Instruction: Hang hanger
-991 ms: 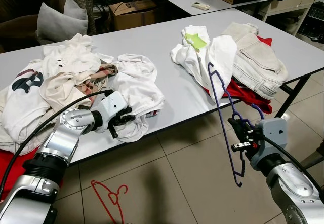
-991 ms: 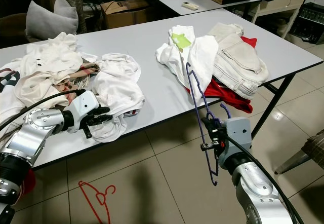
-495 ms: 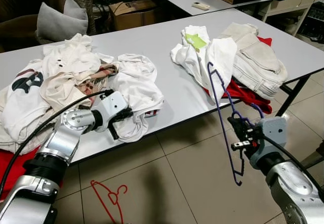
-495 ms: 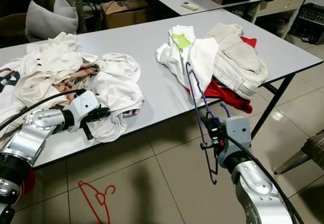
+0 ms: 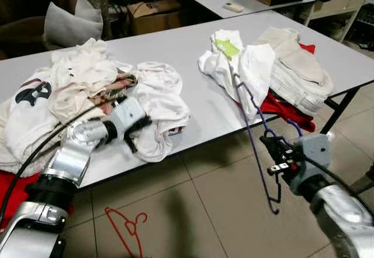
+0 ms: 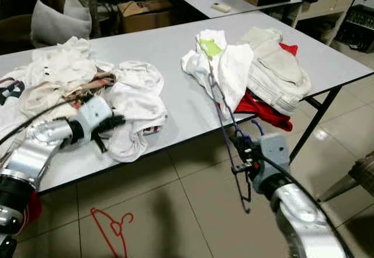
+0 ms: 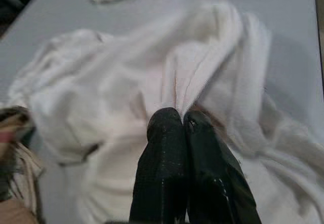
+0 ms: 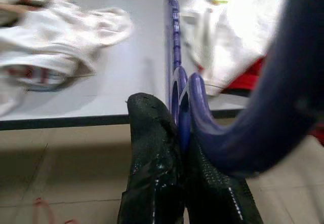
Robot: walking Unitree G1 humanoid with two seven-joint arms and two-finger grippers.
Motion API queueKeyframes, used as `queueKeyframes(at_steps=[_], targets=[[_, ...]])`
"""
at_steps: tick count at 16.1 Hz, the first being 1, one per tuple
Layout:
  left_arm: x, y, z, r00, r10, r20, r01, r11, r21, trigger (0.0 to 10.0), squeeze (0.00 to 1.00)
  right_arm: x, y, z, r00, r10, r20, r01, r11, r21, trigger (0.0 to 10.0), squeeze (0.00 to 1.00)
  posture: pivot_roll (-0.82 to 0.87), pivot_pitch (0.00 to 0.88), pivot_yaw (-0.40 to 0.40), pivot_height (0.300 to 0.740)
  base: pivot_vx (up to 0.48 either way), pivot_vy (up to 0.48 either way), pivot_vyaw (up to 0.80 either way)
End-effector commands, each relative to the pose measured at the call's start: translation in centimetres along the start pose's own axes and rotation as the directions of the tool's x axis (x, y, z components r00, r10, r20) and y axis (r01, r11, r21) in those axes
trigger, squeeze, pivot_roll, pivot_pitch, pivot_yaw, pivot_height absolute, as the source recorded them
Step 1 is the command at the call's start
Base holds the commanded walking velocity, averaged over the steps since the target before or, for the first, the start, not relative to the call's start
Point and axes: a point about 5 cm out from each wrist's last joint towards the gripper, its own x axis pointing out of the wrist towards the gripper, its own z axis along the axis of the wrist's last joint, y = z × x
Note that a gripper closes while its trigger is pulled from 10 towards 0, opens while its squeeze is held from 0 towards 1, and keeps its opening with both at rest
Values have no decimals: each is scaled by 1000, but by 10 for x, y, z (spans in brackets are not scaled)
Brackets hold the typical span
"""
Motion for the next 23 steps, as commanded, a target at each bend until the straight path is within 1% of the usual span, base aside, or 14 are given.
queueKeyframes(at_steps=[1, 2, 3, 4, 5, 6, 8, 10, 12, 14, 17, 18, 19, 23], targets=[[-1, 11, 16, 998, 41, 46, -41, 999, 2, 0, 0, -5, 0, 11, 998, 47, 41, -47, 999, 4, 10000, 0, -234, 0, 57, 740, 0, 0, 0], [-1, 12, 17, 998, 45, 51, -45, 999, 3, 0, 0, -6, 0, 12, 997, 61, 44, -61, 998, 6, 10000, 0, -234, 0, 57, 740, 0, 0, 0], [-1, 22, 36, 990, 93, 102, -95, 995, 17, 0, 0, -18, 4, 16, 977, 207, 42, -208, 978, 9, 10000, 0, -236, 0, 60, 740, 0, 0, 0], [-1, 25, 41, 988, 103, 114, -106, 994, 20, 0, 0, -20, 4, 17, 971, 236, 42, -237, 971, 14, 10000, 0, -230, 0, 56, 740, 0, 0, 0], [-1, 29, 53, 981, 128, 144, -134, 990, 33, 0, 0, -27, 5, 19, 952, 304, 45, -305, 952, 33, 10000, 0, -224, 0, 54, 740, 0, 0, 0], [-1, 32, 65, 973, 147, 180, -157, 987, 45, 0, 0, -36, 7, 20, 917, 397, 35, -398, 915, 70, 10000, 0, -224, 0, 54, 740, 0, 0, 0], [-1, 33, 80, 965, 146, 220, -165, 984, 70, 0, 0, -47, 8, 20, 874, 486, 13, -485, 868, 105, 10000, 0, -230, 0, 60, 740, 0, 0, 0], [-1, 32, 85, 964, 139, 225, -164, 982, 96, 0, 0, -53, 9, 19, 851, 525, -8, -519, 843, 143, 10000, 0, -230, 0, 60, 740, 0, 0, 0], [-2, 27, 85, 972, 98, 212, -129, 982, 138, 0, 0, -49, 9, 13, 860, 509, -35, -497, 851, 171, 10000, 0, -229, 0, 60, 740, 0, 0, 0], [-6, 25, 88, 973, 83, 217, -117, 982, 147, 0, 0, -42, 7, 10, 862, 503, -66, -480, 850, 215, 10000, 0, -229, 0, 57, 740, 0, 0, 0], [-12, 15, 92, 978, 3, 211, -44, 981, 190, 0, 0, -20, 9, 9, 854, 513, -88, -484, 845, 229, 10000, 0, -219, 0, 46, 740, 0, 0, 0], [-13, 14, 93, 978, -8, 209, -34, 980, 196, 0, 0, -17, 9, 8, 855, 511, -93, -481, 846, 230, 10000, 0, -219, 0, 46, 740, 0, 0, 0], [-16, 6, 95, 977, -59, 204, 16, 978, 207, 0, 0, -4, 9, 7, 849, 516, -115, -481, 845, 235, 10000, 0, -204, 0, 37, 740, 0, 0, 0], [-19, -1, 100, 973, -97, 210, 52, 977, 208, 0, 0, 23, 9, 6, 848, 512, -136, -471, 847, 248, 10000, 0, -193, 0, 31, 740, 0, 0, 0]])
